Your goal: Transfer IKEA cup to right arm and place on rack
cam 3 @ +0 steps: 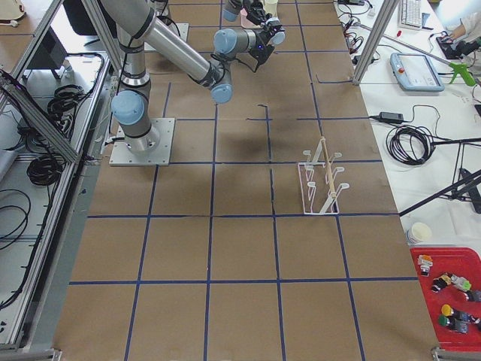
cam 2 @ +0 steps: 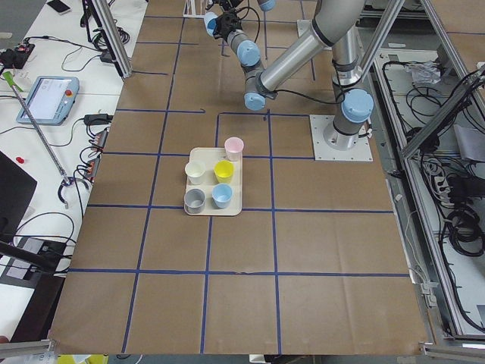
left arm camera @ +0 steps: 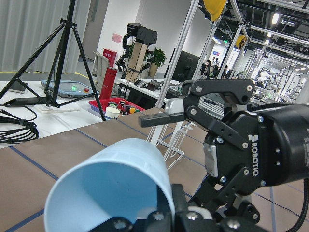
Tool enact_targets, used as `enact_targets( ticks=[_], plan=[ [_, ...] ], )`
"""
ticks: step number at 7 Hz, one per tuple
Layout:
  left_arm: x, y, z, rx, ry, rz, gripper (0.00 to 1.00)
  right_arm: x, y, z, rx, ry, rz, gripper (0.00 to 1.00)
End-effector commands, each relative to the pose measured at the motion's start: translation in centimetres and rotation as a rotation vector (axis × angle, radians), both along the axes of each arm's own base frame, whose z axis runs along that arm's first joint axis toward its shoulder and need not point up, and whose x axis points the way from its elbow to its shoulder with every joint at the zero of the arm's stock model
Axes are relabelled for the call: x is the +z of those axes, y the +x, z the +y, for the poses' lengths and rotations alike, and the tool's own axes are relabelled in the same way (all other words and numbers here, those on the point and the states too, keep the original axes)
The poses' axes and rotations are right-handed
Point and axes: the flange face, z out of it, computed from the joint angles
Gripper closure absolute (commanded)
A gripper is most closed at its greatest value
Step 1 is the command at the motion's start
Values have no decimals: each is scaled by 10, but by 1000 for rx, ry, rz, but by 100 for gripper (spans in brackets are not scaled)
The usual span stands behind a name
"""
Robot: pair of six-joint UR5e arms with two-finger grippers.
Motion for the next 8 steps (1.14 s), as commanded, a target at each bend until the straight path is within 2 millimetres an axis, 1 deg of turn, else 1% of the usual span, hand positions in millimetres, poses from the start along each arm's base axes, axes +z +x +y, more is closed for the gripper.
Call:
enact_targets(
  ticks=[1,2,3,5,6,7,8],
  plan=[
    [0,0,0,0,3,2,100,4,13,-4,-25,-19,27,3],
    [0,0,0,0,3,2,100,8,19,-4,-35,-28,37,3],
    [0,0,0,2,3,1,100,8,23,-3,-39,-28,42,3],
    [0,0,0,2,5,1,100,6,24,-3,-39,-24,44,2],
    [0,0,0,2,5,1,100,5,26,-2,-34,-21,44,3],
    [0,0,0,2,6,2,100,-2,32,-2,-22,-9,46,4],
    [0,0,0,2,6,2,100,-5,34,-3,-17,-3,47,7]
  ],
)
